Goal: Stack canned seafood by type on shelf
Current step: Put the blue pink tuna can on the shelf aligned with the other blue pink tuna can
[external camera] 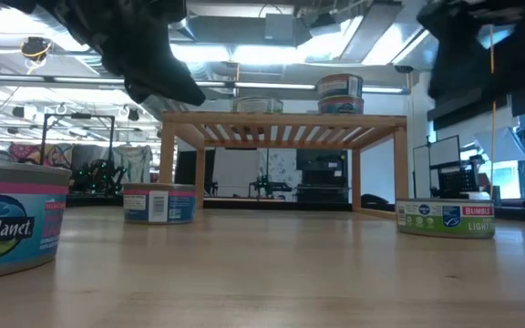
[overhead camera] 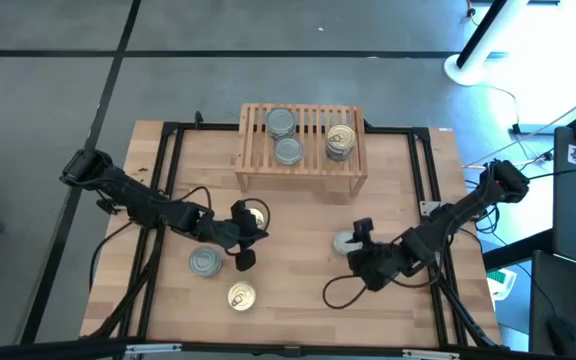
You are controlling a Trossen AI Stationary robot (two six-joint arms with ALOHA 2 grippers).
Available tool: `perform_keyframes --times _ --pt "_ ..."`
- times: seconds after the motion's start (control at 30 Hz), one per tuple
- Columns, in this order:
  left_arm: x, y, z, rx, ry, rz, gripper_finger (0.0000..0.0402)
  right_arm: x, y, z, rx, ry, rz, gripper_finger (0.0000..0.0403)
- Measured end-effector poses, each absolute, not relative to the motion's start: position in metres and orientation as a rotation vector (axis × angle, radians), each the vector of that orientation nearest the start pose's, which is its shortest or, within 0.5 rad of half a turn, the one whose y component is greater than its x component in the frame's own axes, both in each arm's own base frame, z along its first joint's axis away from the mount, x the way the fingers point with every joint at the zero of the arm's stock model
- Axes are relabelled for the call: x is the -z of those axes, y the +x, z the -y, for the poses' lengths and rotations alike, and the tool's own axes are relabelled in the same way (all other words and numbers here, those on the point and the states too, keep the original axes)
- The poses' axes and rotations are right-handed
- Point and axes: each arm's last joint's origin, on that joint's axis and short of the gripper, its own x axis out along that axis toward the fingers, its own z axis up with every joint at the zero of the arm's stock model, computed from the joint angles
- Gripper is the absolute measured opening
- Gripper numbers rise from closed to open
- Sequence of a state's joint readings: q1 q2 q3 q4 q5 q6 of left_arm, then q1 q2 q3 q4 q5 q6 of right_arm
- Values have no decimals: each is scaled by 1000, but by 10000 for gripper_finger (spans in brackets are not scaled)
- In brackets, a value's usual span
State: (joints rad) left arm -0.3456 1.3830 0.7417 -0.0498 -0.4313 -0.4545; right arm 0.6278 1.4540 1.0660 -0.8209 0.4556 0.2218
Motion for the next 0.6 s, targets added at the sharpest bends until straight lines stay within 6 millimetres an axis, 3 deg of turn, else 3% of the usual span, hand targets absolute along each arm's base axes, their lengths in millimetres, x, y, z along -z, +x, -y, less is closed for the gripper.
perform_keyframes --times 0.23,0.37,0.6 --pt "-203 262 82 -220 -149 -627 4 -244 210 -156 6 -471 -988 270" --pt "-197 256 83 -200 -68 -713 7 -237 201 -148 -22 -371 -945 270" --pt "-191 250 79 -235 -66 -788 69 -224 198 -128 -57 -178 -756 270"
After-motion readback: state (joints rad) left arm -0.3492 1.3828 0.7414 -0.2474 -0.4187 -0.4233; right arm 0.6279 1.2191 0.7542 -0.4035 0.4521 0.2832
